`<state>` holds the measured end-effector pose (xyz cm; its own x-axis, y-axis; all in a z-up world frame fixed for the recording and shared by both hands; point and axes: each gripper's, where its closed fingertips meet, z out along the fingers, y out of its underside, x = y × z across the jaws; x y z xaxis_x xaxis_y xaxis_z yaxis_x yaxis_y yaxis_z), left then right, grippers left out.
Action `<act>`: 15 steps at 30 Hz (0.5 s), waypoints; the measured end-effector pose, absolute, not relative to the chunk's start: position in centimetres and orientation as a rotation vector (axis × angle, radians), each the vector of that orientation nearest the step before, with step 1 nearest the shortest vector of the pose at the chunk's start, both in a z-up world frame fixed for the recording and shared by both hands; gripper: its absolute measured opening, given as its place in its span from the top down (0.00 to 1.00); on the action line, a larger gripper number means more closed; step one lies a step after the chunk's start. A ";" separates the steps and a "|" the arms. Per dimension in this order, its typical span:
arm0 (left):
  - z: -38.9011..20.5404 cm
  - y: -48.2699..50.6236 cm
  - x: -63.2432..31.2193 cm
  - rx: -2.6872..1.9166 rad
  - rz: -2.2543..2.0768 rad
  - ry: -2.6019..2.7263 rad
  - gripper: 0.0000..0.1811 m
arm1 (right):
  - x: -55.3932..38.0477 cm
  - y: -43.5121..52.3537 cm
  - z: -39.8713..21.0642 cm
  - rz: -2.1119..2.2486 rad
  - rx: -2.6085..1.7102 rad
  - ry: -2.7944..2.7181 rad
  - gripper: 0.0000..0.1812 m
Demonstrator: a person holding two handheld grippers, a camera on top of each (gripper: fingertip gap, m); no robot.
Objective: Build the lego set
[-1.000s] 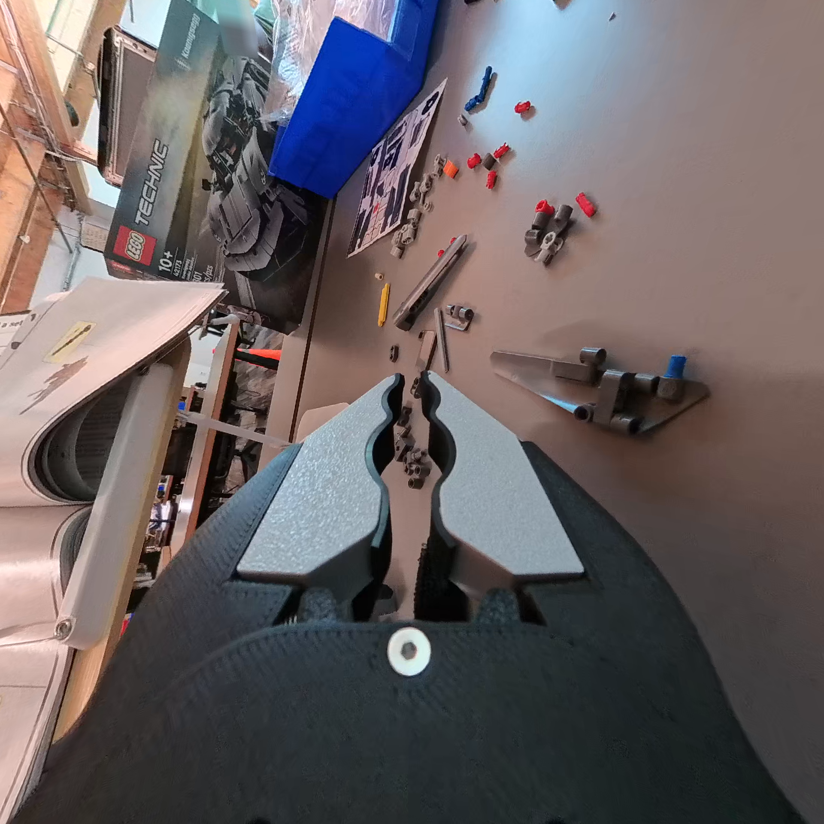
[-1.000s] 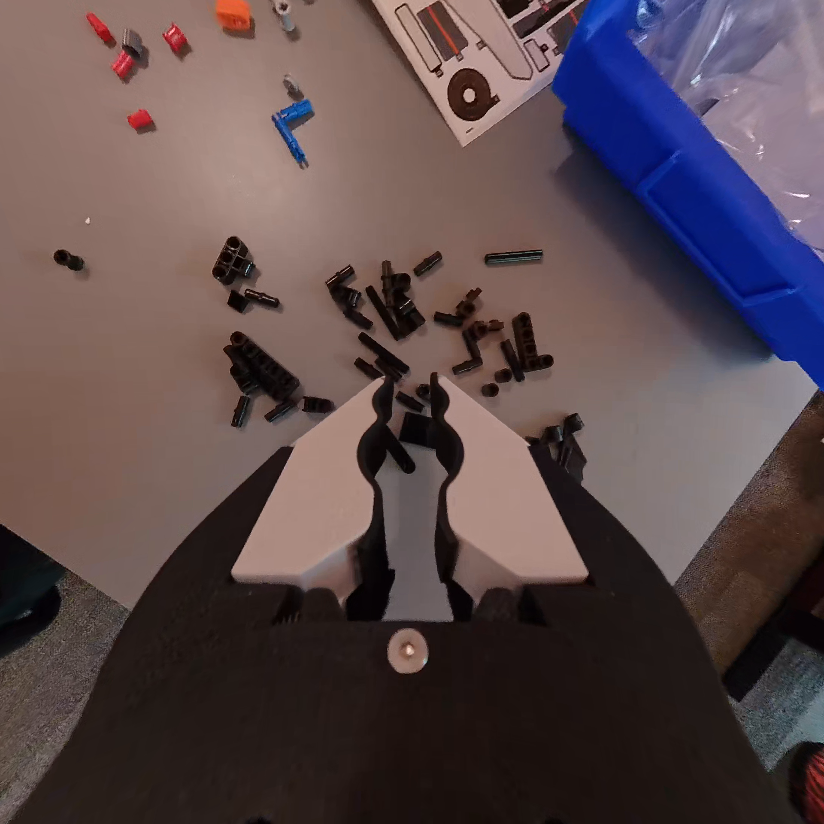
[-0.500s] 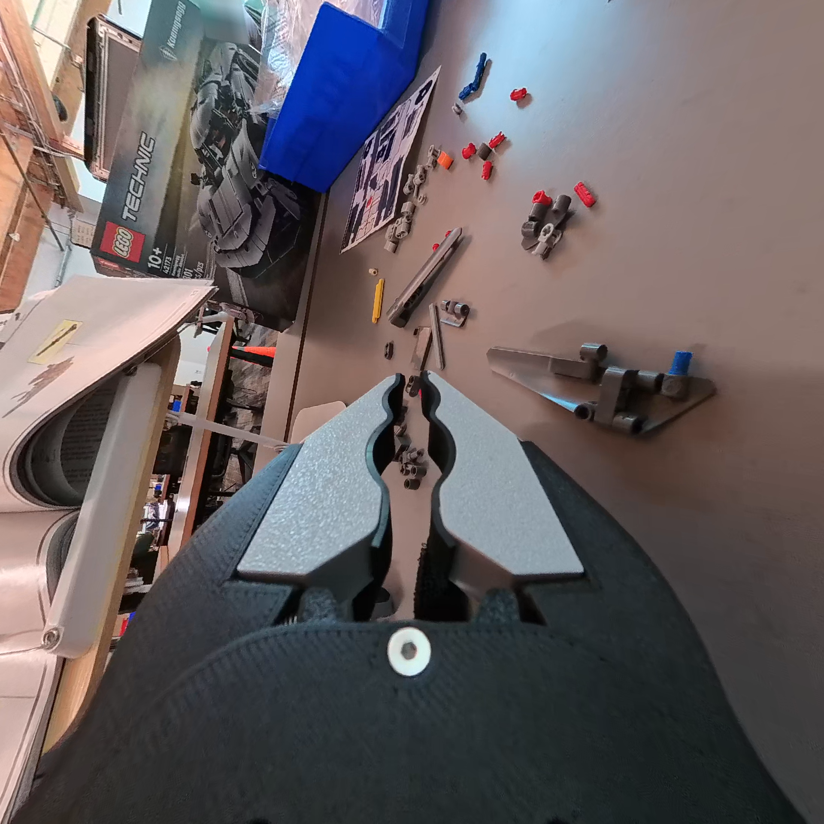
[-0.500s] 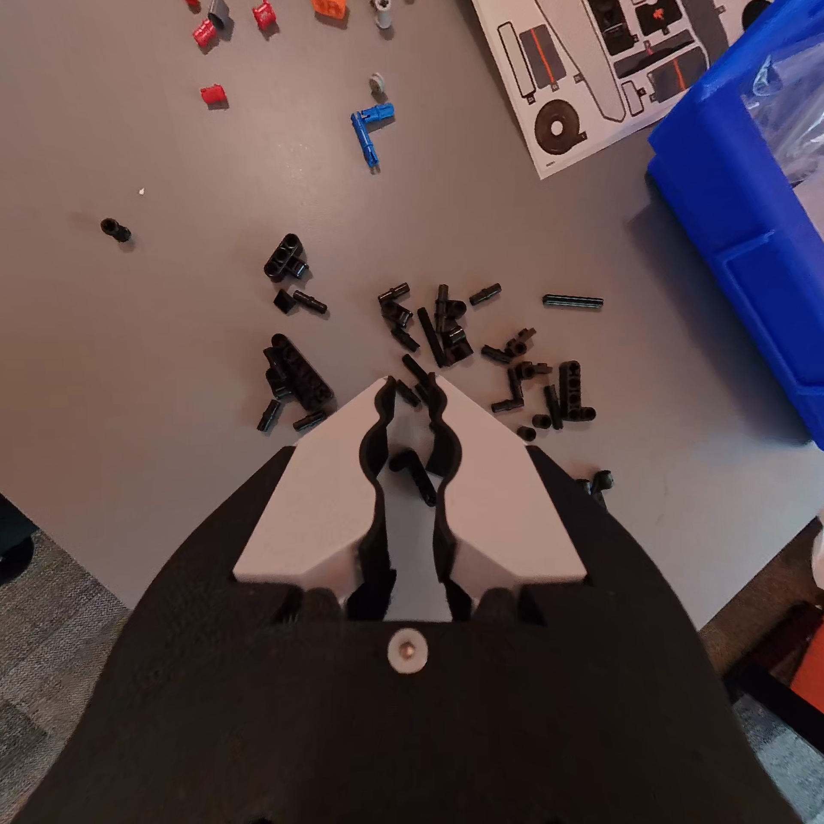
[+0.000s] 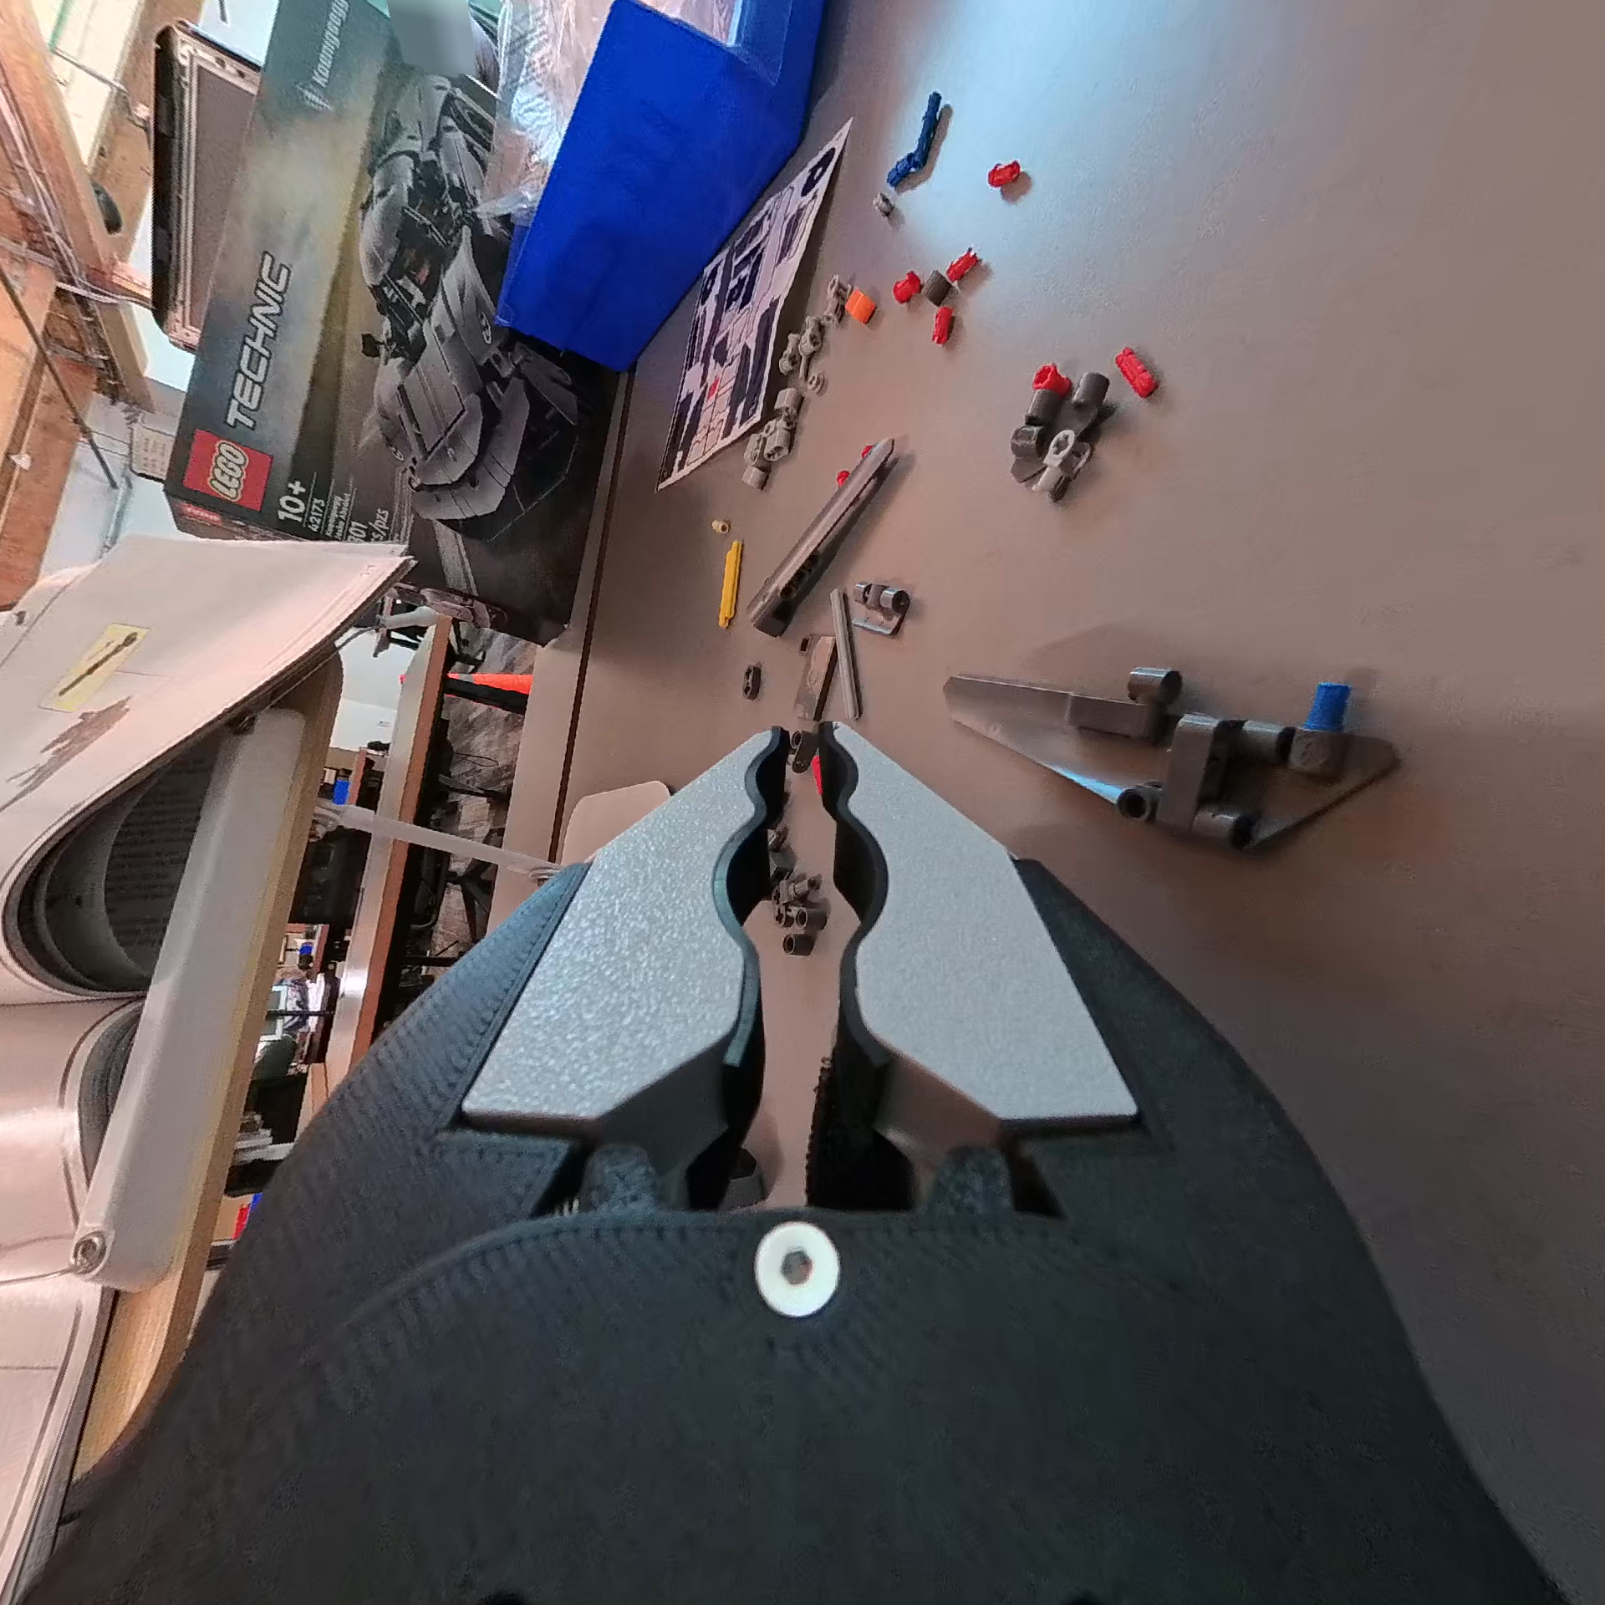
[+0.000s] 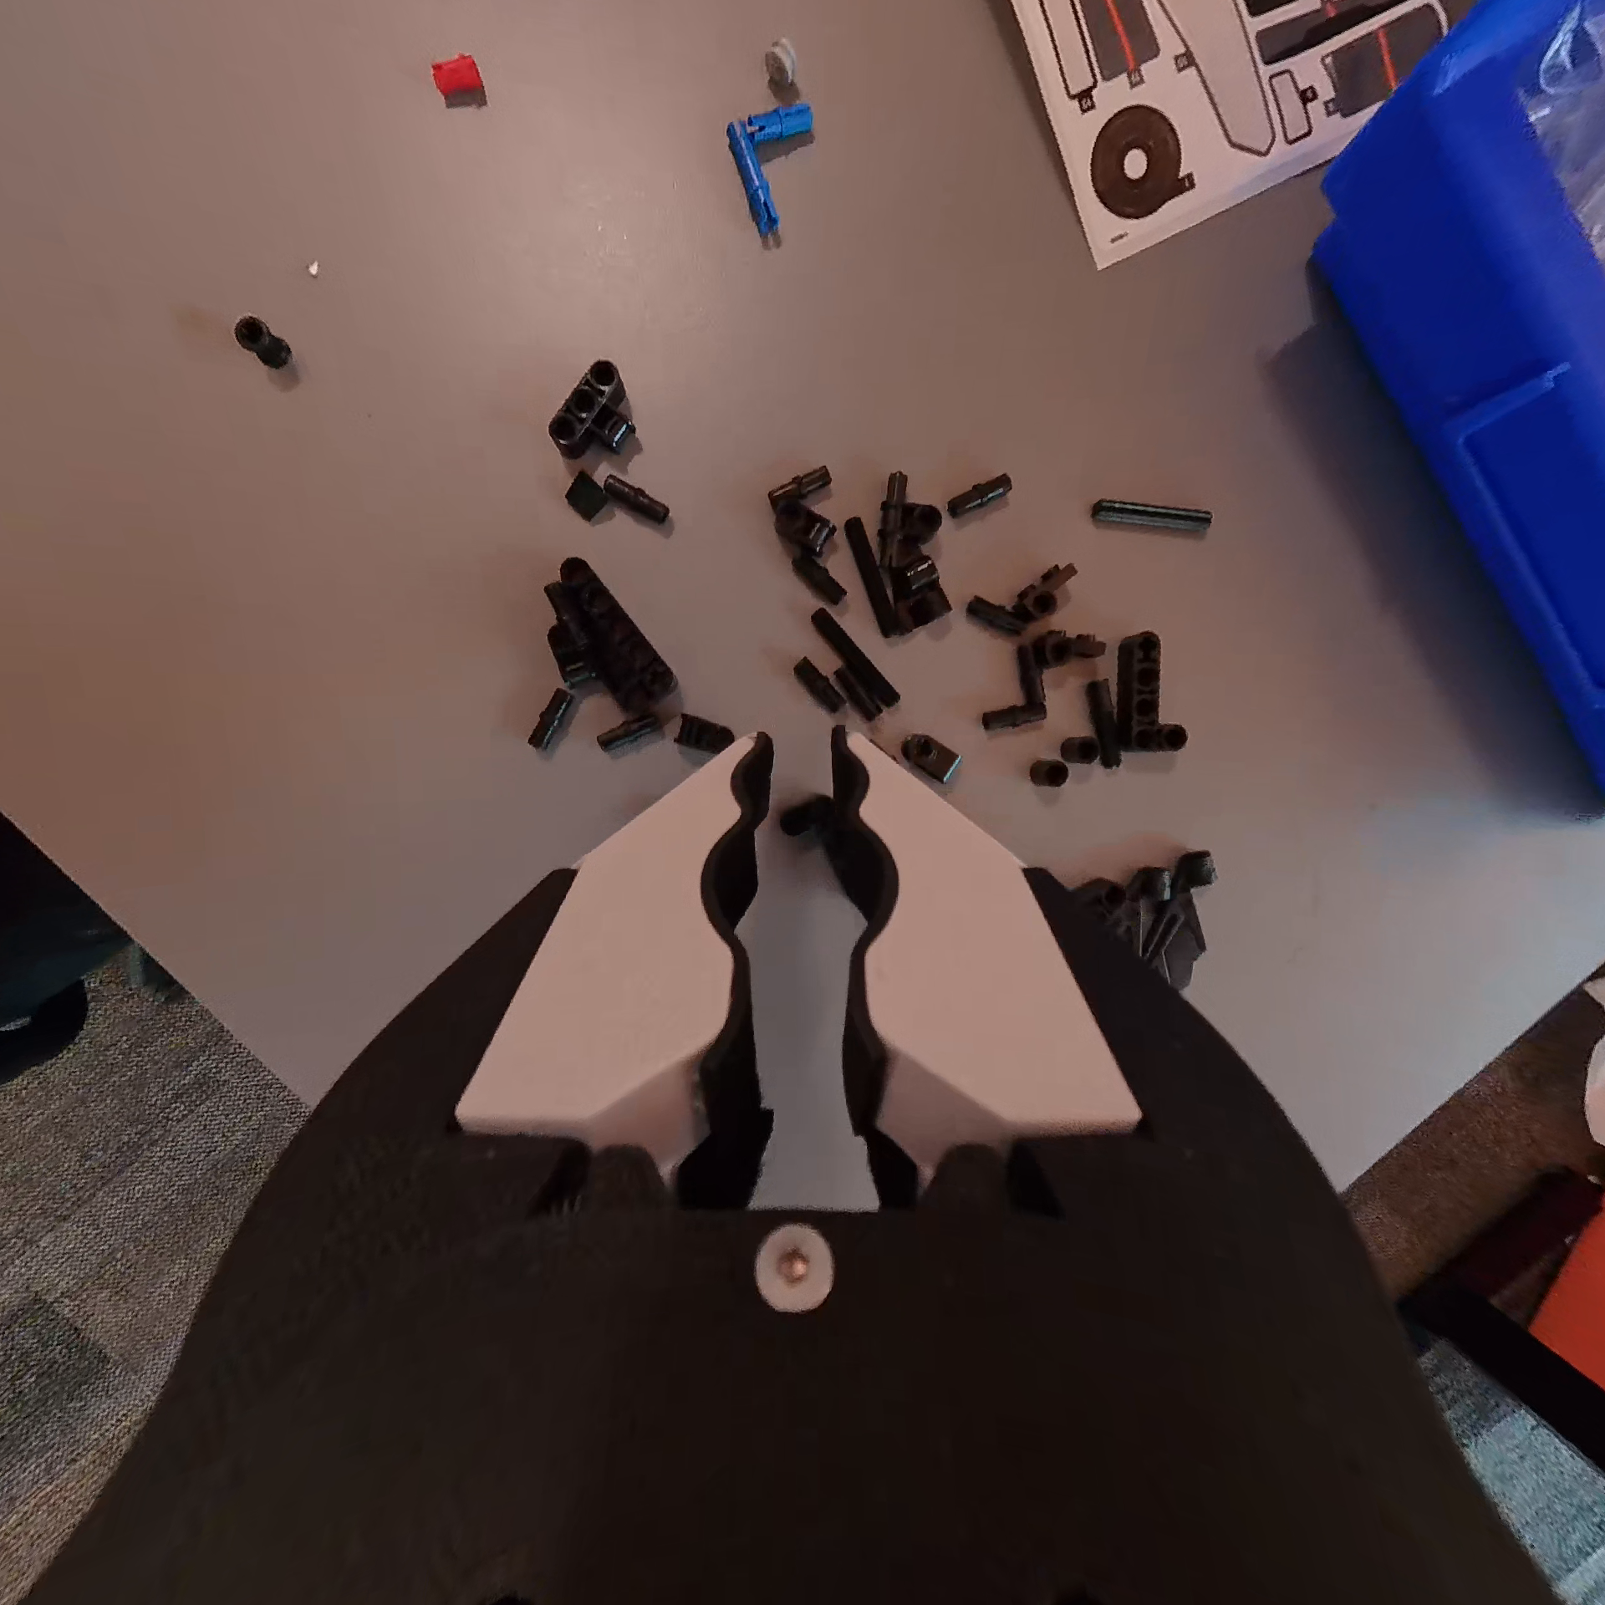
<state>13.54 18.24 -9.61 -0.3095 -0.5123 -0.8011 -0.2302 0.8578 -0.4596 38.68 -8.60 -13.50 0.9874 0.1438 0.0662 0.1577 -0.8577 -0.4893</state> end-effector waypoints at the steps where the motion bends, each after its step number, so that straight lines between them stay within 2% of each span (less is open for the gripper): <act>1: -9.6 18.3 13.5 -0.553 -0.310 1.898 0.98 | 38.7 -8.9 -13.5 -0.033 -2.615 -0.211 0.94; 15: -10.1 18.3 13.8 -0.558 -0.301 1.909 0.98 | 41.2 -13.5 -12.9 -0.075 -2.608 -0.088 0.94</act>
